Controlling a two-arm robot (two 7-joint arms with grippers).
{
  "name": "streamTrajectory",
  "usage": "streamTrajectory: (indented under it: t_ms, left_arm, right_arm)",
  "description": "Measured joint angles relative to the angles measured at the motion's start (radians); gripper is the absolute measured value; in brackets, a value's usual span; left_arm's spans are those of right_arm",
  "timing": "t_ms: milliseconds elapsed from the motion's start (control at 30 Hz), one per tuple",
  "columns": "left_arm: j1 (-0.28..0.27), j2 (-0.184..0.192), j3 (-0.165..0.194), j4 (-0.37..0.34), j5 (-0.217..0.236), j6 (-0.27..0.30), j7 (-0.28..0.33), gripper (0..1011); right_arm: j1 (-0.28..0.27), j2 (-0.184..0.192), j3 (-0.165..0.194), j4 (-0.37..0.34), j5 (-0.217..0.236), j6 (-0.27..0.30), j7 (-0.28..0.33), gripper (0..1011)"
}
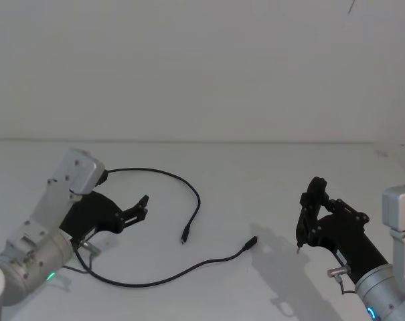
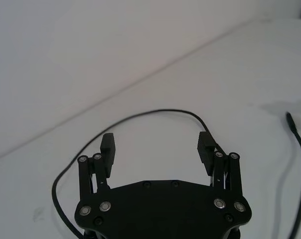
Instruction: Pick up the data cable with the one hand.
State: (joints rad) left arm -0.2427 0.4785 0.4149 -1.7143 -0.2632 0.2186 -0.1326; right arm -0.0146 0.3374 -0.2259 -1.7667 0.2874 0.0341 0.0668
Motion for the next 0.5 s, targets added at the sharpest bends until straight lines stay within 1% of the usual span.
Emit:
streamTrajectory:
  t_ms: [133,200,267,300,400,433,500]
  left_arm:
    - [-0.011,0.024,-0.001,-0.012,-0.016,0.035,-0.045,1001]
    - [-0.023,0.045,0.0,-0.019,-0.028,0.065,-0.091,1001]
    - [-0.03,0.054,0.002,-0.022,-0.033,0.076,-0.112,1001]
    - [-0.039,0.063,0.006,-0.024,-0.037,0.088,-0.138,1001]
    - [-0.053,0.074,0.014,-0.024,-0.043,0.102,-0.17,1001]
    - [-0.062,0.079,0.02,-0.024,-0.046,0.11,-0.192,1001]
    - [-0.072,0.083,0.028,-0.023,-0.05,0.119,-0.216,1001]
  right_arm:
    - [0.0,0.0,0.0,0.0,0.0,0.0,0.0,279]
    - [0.0,0.0,0.0,0.0,0.0,0.0,0.0,279]
    - [0.0,0.0,0.0,0.0,0.0,0.0,0.0,279]
    - [0.0,0.0,0.0,0.0,0.0,0.0,0.0,279]
    - [0.0,0.0,0.0,0.0,0.0,0.0,0.0,279]
    - [0.0,0.0,0.0,0.0,0.0,0.0,0.0,279]
    - [0.0,0.0,0.0,0.0,0.0,0.0,0.0,279]
